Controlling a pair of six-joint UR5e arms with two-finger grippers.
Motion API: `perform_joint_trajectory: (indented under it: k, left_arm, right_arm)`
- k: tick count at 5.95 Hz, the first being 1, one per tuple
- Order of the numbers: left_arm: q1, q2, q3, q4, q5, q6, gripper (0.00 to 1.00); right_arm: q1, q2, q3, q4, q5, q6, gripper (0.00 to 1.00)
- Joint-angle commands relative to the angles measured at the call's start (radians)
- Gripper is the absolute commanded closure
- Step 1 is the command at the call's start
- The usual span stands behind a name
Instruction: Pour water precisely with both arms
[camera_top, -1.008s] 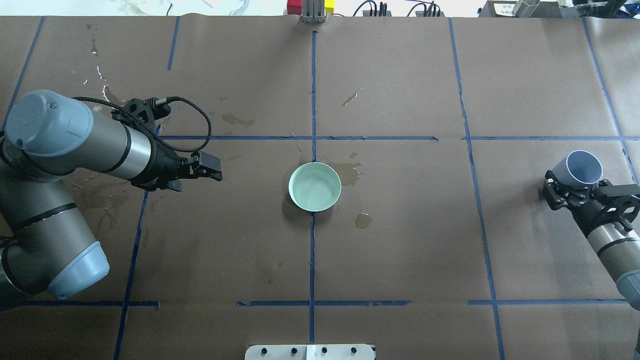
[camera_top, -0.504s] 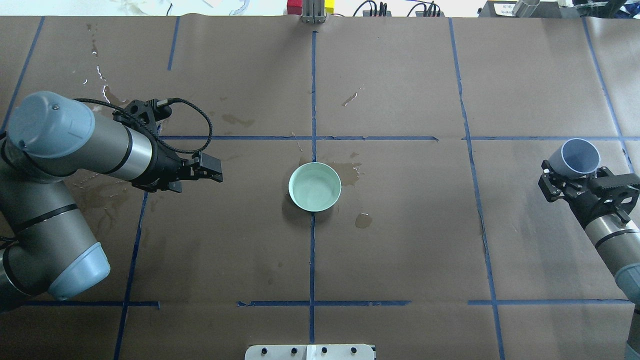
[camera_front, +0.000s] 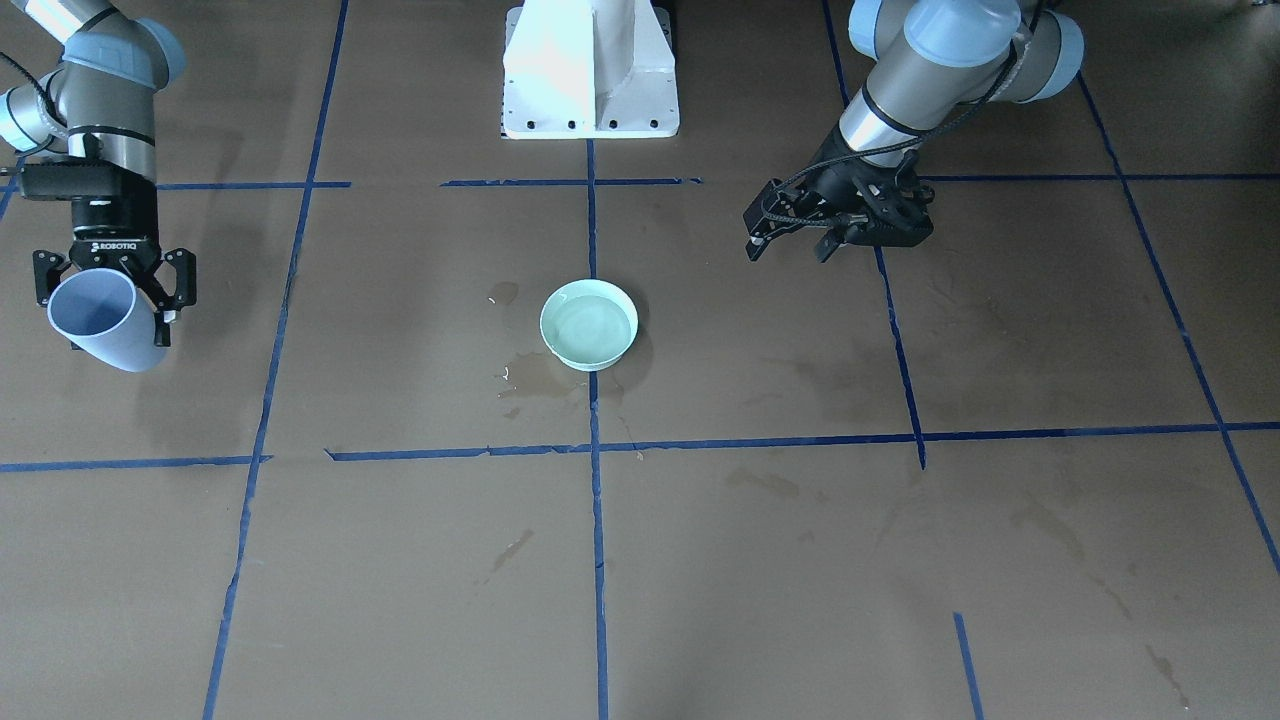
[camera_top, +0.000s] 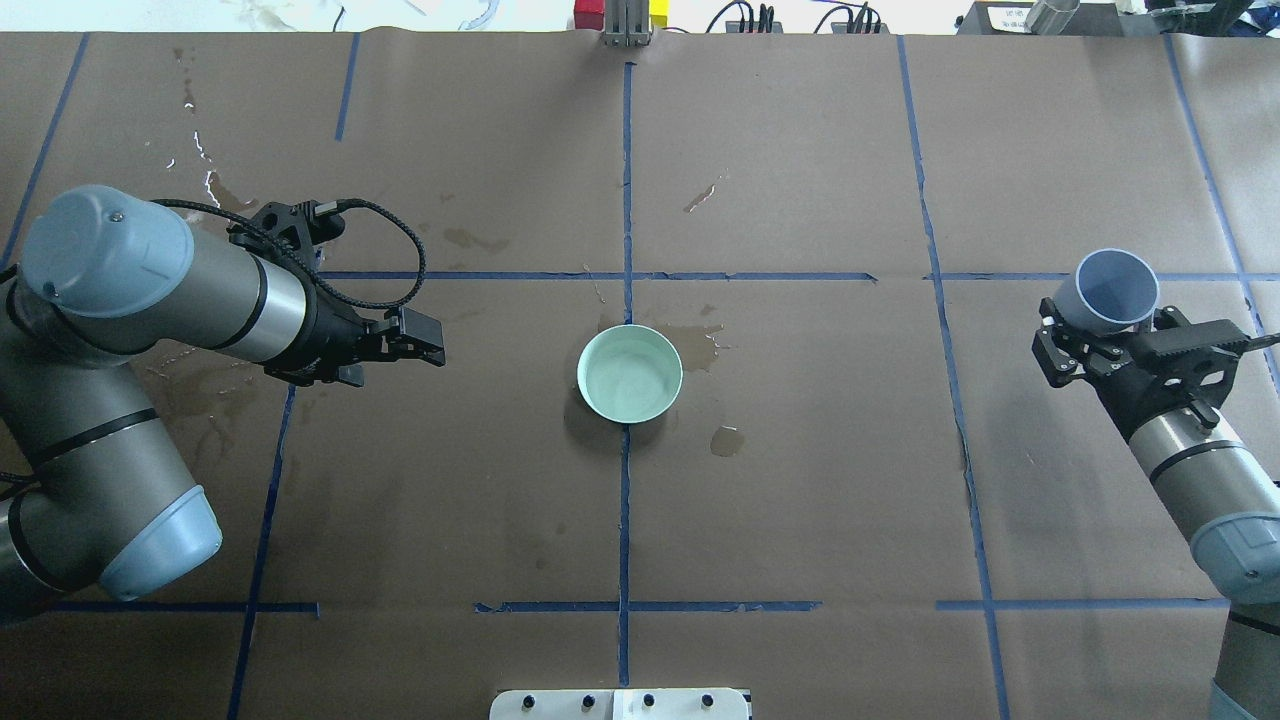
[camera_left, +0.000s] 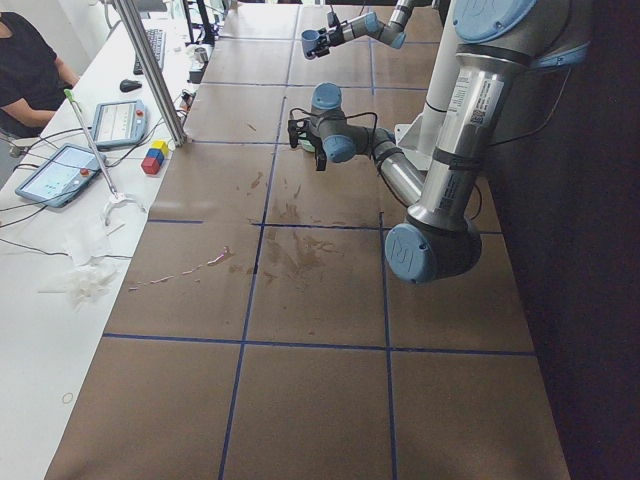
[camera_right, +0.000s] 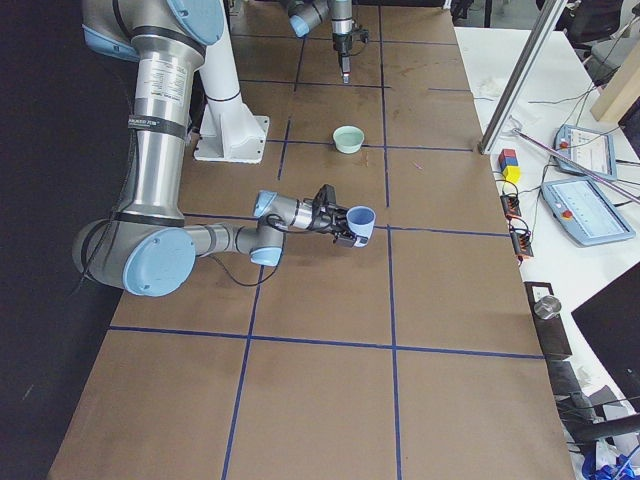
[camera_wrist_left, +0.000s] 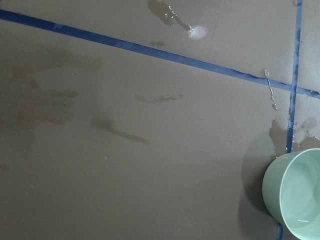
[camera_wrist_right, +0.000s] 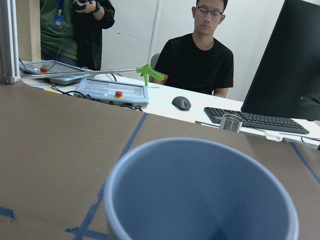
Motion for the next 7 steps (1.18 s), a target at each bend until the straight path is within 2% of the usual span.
perform_joint_trajectory:
  k: [1,2,4,5,6,7]
  left_arm:
    - [-0.004,0.000,0.004,0.005,0.010,0.000,0.00]
    - [-0.004,0.002,0.009,0.007,0.010,0.000,0.00]
    - [-0.008,0.014,0.012,0.010,0.010,0.002,0.00]
    - [-0.013,0.024,0.010,0.008,0.011,0.006,0.00]
    - [-0.014,0.032,0.010,0.008,0.011,0.009,0.00]
    - [-0.025,0.037,-0.002,0.008,0.010,0.009,0.00]
  right_arm:
    - [-0.018,0.084,0.150,-0.246,-0.005,-0.003,0.94]
    - [-0.038,0.106,0.222,-0.378,-0.004,-0.001,0.94]
    - [-0.107,0.349,0.224,-0.675,-0.019,0.005,0.97]
    - [-0.183,0.368,0.214,-0.687,-0.061,0.006,1.00]
    - [-0.231,0.466,0.179,-0.788,-0.133,0.002,1.00]
    - [-0.233,0.576,0.149,-0.976,-0.167,0.002,0.99]
